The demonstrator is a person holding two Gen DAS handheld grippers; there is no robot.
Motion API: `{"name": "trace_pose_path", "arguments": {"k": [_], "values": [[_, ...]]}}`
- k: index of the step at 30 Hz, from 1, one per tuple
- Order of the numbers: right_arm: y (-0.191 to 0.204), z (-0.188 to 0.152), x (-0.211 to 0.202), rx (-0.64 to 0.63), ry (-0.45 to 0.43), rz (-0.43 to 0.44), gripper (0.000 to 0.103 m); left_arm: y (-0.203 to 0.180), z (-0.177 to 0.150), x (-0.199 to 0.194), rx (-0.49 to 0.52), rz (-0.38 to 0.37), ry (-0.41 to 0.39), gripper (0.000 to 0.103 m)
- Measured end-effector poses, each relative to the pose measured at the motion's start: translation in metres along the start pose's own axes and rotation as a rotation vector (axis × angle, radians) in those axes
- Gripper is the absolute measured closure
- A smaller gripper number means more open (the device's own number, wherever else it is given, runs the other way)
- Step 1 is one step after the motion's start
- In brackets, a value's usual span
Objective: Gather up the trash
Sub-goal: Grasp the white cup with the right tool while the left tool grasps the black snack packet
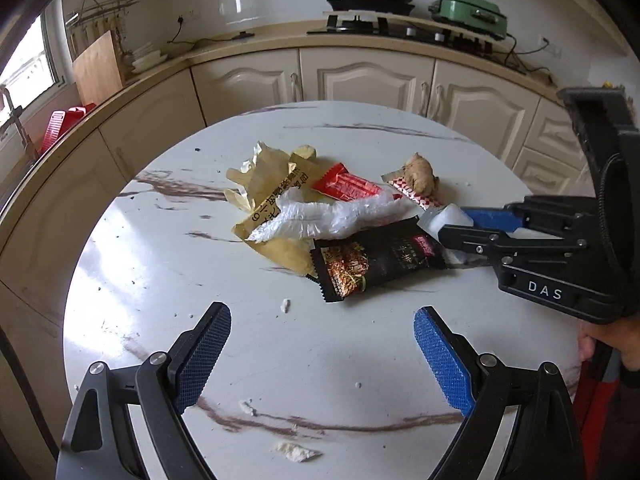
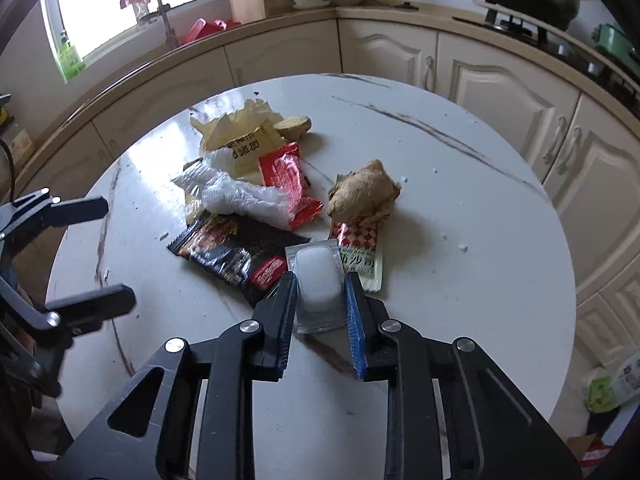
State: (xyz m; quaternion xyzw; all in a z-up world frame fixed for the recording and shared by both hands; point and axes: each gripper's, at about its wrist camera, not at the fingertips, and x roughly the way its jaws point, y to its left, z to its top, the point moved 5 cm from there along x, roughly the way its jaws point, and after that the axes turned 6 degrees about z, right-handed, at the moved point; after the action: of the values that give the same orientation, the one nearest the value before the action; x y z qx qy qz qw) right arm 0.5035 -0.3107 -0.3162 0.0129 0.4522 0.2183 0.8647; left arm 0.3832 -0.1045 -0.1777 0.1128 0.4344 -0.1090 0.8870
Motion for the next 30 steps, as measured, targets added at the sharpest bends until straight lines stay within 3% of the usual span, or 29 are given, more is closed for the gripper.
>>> {"name": "trace_pose_path", "arguments": {"k": [9, 16, 22, 24, 26, 28, 30], "values": [[-0.004, -0.008, -0.011, 0.0, -0.042, 0.008, 0.082, -0.021, 0.015, 0.021, 0.051, 0.024, 0.032, 0.013], [-0.023, -0.035, -0.046, 0.067, -0.086, 0.045, 0.083, -0.051, 0.028, 0.06, 0.231, 0.062, 0.05, 0.011], [-0.031, -0.045, -0.056, 0.104, -0.111, 0.077, 0.083, -0.058, 0.041, 0.082, 0.209, 0.034, 0.03, 0.011], [-0.031, -0.047, -0.058, 0.106, -0.12, 0.083, 0.083, -0.053, 0.043, 0.089, 0.172, -0.014, 0.041, 0.017], [-0.029, -0.047, -0.06, 0.111, -0.13, 0.096, 0.083, -0.048, 0.043, 0.094, 0.111, -0.09, 0.065, 0.035], [-0.026, -0.047, -0.062, 0.113, -0.137, 0.1, 0.083, -0.045, 0.043, 0.096, 0.103, -0.095, 0.06, 0.04], [-0.024, -0.047, -0.065, 0.114, -0.148, 0.105, 0.083, -0.047, 0.043, 0.096, 0.107, -0.095, 0.052, 0.052]]}}
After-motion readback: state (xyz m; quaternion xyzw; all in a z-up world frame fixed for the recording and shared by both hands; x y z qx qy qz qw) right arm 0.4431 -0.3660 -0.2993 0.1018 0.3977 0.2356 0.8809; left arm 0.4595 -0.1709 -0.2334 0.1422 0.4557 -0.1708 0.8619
